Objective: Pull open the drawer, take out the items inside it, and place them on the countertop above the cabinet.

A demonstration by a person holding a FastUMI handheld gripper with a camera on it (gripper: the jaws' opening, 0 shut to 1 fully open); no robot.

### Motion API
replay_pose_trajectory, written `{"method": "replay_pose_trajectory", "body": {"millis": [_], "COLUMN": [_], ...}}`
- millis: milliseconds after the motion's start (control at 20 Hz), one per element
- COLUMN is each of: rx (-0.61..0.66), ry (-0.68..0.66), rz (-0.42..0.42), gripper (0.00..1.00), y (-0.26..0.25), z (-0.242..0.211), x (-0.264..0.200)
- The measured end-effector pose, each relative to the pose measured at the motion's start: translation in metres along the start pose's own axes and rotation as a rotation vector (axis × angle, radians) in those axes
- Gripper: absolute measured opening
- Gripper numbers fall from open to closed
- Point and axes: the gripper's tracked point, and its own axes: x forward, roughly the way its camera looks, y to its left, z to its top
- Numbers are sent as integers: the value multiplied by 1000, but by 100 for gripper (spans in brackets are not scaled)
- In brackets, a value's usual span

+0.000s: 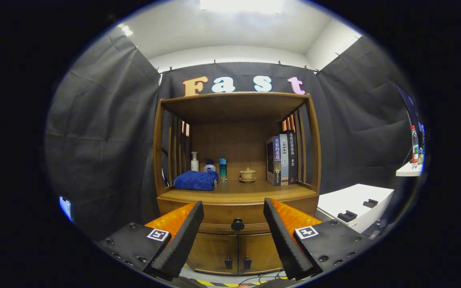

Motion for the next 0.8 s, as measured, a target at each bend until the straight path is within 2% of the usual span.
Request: {"method": "replay_pose_trajectory", "body": {"millis": [250,450,800], "rx": [-22,-38,-58], "ry": [-8,60,153], "rz": [-8,-1,-3], "gripper": [98,98,99], "y": [5,4,12], "z": [-10,-33,-102], "x": [45,78,134]}}
